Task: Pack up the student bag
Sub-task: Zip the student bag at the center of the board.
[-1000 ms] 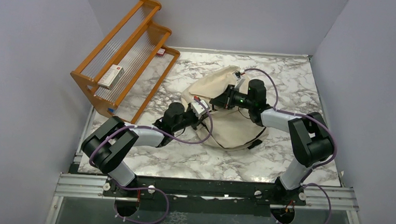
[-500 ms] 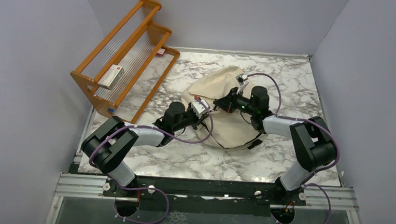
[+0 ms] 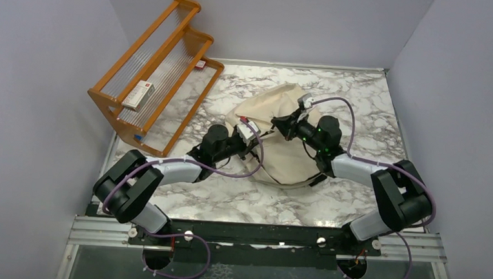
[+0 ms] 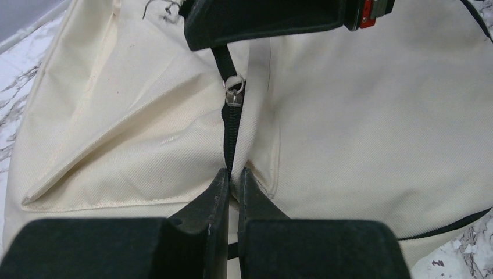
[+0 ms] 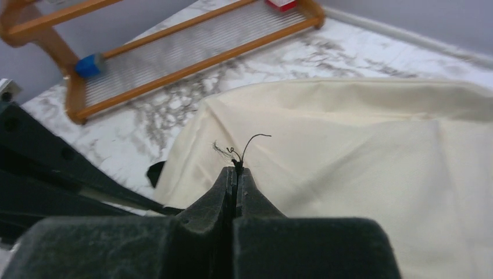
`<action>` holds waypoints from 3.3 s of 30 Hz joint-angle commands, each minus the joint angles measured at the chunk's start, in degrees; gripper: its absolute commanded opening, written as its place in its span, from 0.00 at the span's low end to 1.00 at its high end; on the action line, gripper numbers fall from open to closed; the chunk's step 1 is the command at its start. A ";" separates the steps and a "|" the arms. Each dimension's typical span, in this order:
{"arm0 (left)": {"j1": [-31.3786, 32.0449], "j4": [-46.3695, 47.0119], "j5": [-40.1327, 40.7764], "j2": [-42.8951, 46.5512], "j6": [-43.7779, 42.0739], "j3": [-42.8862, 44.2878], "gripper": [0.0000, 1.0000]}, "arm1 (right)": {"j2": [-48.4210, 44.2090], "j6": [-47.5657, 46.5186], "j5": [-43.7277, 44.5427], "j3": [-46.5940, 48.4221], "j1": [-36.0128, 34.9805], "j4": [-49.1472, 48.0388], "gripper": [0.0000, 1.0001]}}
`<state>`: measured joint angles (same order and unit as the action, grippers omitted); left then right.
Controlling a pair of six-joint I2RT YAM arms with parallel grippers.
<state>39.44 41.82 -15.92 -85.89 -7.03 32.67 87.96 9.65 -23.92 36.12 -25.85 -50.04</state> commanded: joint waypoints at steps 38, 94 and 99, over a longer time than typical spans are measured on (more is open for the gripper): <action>0.20 -13.35 5.59 12.24 12.34 -7.47 0.00 | 3.22 5.13 37.80 12.71 9.93 25.27 0.00; 0.02 -12.29 5.61 -2.11 8.97 4.33 0.41 | 7.73 8.72 33.32 16.21 22.07 21.65 0.18; -0.60 -13.22 5.17 1.65 8.95 5.17 0.56 | 4.91 9.55 32.40 17.33 22.06 24.67 0.35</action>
<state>39.64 29.89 -11.00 -88.40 2.33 37.08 95.37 19.62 5.69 51.68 -4.01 -25.28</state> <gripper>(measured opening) 0.538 0.316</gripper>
